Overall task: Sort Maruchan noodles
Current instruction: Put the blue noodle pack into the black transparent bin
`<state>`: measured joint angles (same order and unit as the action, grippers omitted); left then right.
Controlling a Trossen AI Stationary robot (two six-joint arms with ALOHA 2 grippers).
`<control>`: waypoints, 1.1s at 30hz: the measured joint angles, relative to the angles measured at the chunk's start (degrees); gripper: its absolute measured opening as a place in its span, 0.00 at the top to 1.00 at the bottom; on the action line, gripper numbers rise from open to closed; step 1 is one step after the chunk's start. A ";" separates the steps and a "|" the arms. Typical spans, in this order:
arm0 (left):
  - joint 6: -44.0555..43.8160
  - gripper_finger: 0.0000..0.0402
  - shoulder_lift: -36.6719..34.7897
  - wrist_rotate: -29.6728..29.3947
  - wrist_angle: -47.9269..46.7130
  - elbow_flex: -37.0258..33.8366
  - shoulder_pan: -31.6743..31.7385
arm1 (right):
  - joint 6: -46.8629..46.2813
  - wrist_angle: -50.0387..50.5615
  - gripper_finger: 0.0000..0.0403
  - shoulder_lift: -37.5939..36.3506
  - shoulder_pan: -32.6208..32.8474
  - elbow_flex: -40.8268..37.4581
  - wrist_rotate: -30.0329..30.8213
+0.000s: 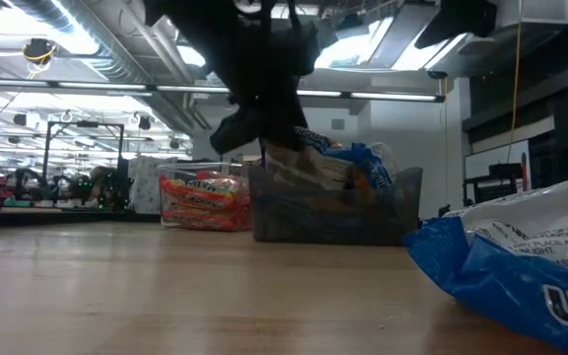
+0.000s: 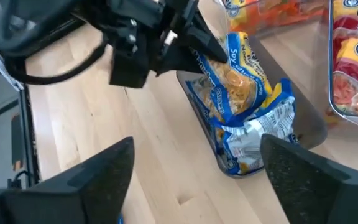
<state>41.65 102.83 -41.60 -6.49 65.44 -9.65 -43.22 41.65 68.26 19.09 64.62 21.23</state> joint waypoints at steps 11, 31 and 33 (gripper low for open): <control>-17.60 0.70 -0.02 12.87 -13.22 4.68 0.08 | -0.42 -0.20 0.11 2.18 0.00 -0.02 0.99; -45.35 0.70 -2.87 12.85 -49.58 24.60 -9.65 | 13.71 -17.28 0.36 12.94 -9.30 -2.62 -0.32; -50.28 0.70 -3.52 10.50 -55.05 27.02 -10.75 | 15.14 -19.39 0.45 15.45 -11.13 -2.67 -1.38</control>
<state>-8.64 99.30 -31.09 -61.54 92.46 -20.40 -28.08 22.25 83.71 7.96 61.95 19.85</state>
